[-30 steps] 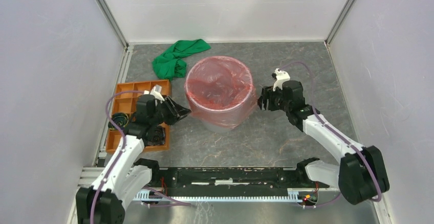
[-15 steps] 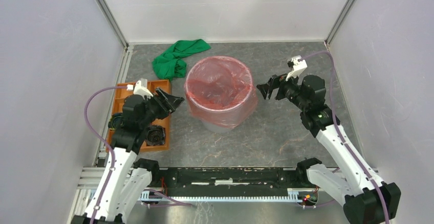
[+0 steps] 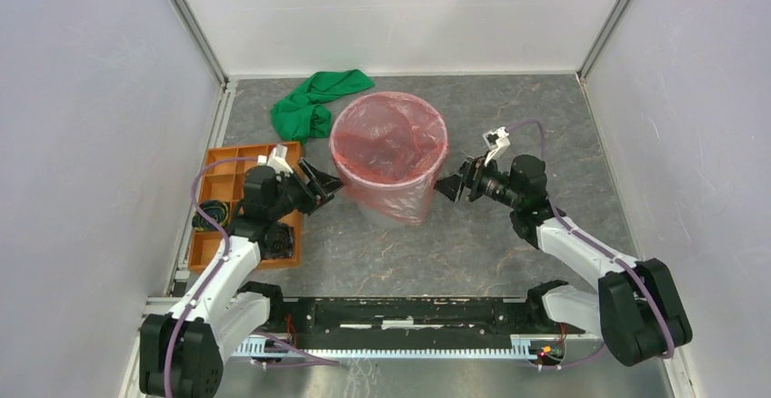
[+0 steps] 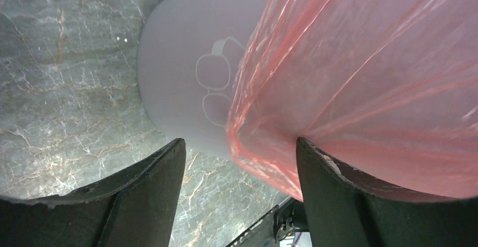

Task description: Put the trash bags into the trash bin

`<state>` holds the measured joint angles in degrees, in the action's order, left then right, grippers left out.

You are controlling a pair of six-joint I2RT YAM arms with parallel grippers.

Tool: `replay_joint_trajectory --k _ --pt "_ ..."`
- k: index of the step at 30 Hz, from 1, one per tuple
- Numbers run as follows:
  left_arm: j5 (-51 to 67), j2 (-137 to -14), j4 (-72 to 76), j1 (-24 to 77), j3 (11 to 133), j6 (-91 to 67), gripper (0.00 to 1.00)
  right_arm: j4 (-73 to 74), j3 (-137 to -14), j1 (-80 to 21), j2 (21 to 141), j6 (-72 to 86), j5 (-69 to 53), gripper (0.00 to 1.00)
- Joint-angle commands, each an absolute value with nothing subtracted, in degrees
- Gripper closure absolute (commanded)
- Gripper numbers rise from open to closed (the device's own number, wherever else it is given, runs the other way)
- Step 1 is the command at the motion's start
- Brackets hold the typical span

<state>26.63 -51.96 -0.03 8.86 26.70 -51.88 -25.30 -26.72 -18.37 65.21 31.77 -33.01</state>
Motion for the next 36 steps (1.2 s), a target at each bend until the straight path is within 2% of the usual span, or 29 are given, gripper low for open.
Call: replay_joint_trajectory --k 1,14,20,22,26,29,32,36 --pt "30.2 -51.7 7.9 9.4 23.7 -55.3 0.22 -35.4 -26.2 -19.9 67.7 34.1 -34.6 0.09" --pt "26.0 -46.3 -2.4 9.7 21.9 -49.9 0.19 -12.0 -30.4 -20.1 69.3 23.2 -18.0 0.11" --pt "16.1 -42.3 -21.3 9.7 30.7 -39.8 0.17 8.5 -38.3 -20.2 62.0 12.0 0.7 0.09" --pt "12.7 -39.4 -24.4 9.7 34.1 -39.1 0.13 12.2 -40.9 -20.1 58.6 10.1 4.3 0.08" --pt "5.4 -32.7 -27.0 9.7 40.9 -40.1 0.18 16.0 -46.2 -20.2 53.4 9.0 3.5 0.07" --pt "4.5 -29.7 -21.6 9.7 44.3 -39.4 0.14 16.5 -49.2 -20.2 51.3 9.6 0.2 0.07" --pt "9.3 -34.9 -17.6 9.7 48.9 -38.5 0.13 16.6 -52.5 -20.2 50.7 10.8 -4.6 0.07" --pt "14.9 -47.9 -18.3 9.7 55.9 -37.4 0.13 14.2 -55.5 -20.2 50.7 12.3 -11.0 0.07"
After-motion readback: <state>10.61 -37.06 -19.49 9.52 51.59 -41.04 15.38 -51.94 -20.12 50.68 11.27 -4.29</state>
